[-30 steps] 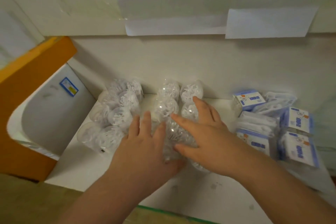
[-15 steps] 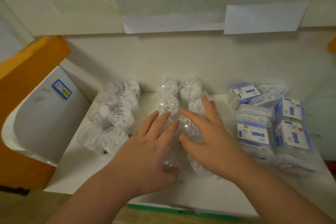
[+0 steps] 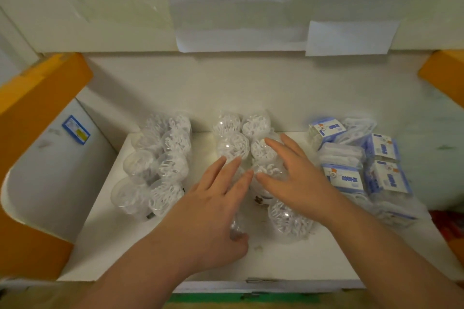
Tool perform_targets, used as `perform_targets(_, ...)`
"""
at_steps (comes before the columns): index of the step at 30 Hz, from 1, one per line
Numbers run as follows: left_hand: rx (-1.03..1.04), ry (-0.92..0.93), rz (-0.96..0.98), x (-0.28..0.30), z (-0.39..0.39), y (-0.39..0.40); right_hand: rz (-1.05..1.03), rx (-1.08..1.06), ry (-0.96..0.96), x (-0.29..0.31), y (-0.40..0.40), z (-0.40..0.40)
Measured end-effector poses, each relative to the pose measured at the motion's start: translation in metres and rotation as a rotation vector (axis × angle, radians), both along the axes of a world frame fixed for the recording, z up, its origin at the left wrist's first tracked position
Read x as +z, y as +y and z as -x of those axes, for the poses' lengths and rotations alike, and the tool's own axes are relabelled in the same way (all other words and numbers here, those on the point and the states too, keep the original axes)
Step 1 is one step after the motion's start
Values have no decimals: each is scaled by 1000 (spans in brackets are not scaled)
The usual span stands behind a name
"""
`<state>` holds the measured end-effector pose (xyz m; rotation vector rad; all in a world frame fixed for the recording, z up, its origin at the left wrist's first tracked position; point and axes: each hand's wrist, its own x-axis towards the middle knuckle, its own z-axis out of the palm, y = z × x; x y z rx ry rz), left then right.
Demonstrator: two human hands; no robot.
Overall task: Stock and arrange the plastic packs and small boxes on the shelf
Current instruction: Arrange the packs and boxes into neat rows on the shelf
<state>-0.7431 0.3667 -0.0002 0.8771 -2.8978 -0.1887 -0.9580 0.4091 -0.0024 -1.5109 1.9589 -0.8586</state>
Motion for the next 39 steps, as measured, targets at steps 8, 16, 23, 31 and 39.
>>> perform_targets(8, 33, 7, -33, -1, 3, -3, 135, -94, -86, 2, 20, -12)
perform_targets(16, 86, 60, -124, -3, 4, -1, 186, -176, -149, -18, 41, -40)
perform_targets(23, 203, 272, -437, -4, 3, 4, 272, -263, -260, -34, 46, -56)
perform_targets(31, 347, 512, -513, -7, 19, 15, 267, -223, -348, -33, 51, -56)
perform_targets(39, 431, 512, -505, 4, 21, -3, 196, -245, -327, -9, 41, -17)
